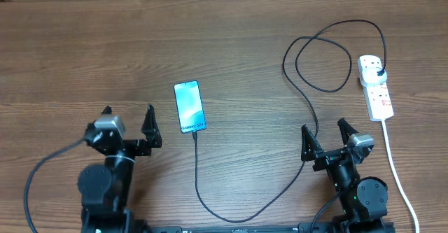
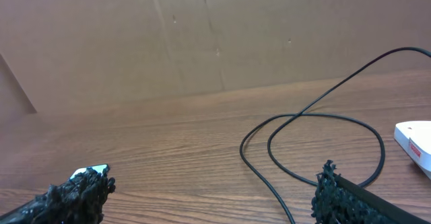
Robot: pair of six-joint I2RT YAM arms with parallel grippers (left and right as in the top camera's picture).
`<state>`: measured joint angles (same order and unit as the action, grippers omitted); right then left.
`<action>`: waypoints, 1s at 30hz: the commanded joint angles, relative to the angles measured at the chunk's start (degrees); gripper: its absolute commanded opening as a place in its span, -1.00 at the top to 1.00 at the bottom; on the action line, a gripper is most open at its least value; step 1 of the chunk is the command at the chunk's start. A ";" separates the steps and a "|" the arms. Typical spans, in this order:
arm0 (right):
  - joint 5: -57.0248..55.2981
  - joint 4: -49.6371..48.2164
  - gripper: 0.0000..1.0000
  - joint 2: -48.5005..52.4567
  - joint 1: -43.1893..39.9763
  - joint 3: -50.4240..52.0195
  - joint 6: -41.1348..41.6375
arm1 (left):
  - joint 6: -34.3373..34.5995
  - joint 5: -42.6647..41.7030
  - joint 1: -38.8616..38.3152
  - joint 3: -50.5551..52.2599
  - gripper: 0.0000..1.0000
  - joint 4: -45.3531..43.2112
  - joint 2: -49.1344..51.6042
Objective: Plug charger to phone and switch on socket
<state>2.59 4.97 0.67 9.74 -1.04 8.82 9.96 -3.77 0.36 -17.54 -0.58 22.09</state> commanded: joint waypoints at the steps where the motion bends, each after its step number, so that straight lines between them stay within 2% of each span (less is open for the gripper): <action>1: 0.02 -0.33 -1.00 -0.50 -0.22 0.59 0.09 | -4.66 0.83 -0.33 4.26 -0.99 -3.34 -3.76; 16: 0.02 -0.33 -1.00 -0.50 -0.22 0.59 0.09 | -14.32 1.03 -0.31 12.79 -0.99 -4.33 -18.93; 25: 0.02 -0.35 -1.00 -0.50 -0.22 0.59 0.09 | -14.21 -0.28 -0.26 17.33 -0.99 -3.96 -21.92; 30: 0.02 -0.33 -1.00 -0.50 -0.22 0.59 0.09 | -14.23 -0.70 -0.26 17.27 -0.99 2.10 -21.94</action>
<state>2.59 4.95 0.67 9.74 -1.06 8.78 -3.29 -3.99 0.36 -0.75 0.14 0.89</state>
